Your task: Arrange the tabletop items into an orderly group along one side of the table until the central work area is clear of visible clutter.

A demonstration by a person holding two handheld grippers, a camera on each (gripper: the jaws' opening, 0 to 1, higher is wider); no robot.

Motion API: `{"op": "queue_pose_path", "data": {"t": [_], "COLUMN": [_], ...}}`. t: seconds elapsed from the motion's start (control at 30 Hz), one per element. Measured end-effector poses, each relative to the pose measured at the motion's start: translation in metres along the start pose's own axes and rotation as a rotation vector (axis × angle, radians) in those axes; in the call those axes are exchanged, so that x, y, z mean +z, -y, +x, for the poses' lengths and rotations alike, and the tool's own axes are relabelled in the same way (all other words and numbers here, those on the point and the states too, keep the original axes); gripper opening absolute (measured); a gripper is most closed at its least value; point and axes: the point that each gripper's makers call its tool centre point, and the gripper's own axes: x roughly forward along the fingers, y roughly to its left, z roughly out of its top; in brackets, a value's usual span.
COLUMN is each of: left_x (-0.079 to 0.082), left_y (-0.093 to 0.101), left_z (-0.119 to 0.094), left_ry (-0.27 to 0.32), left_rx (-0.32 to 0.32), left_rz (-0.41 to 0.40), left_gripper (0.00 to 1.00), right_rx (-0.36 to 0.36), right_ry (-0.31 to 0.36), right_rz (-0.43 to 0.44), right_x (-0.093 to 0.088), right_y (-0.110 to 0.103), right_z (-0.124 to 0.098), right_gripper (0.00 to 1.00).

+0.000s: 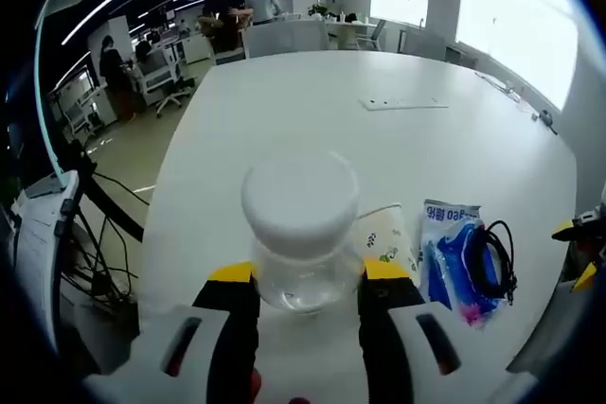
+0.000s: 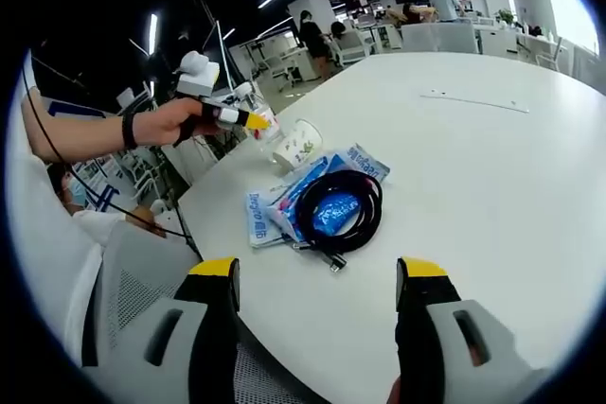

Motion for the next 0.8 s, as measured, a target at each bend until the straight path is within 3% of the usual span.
{"op": "queue_pose_path", "data": {"t": [0.8], "left_x": [0.0044], "left_y": [0.0022], "left_z": [-0.0003], "left_ry": [-0.003], "left_rx": [0.013], "left_rz": [-0.030], "left_gripper": [0.41], "right_rx": [-0.003], "right_ry": [0.003], "right_rz": [0.015], "right_x": [-0.0036], "right_y": [0.0024], "right_z": [0.0026], "right_gripper": [0.66]}}
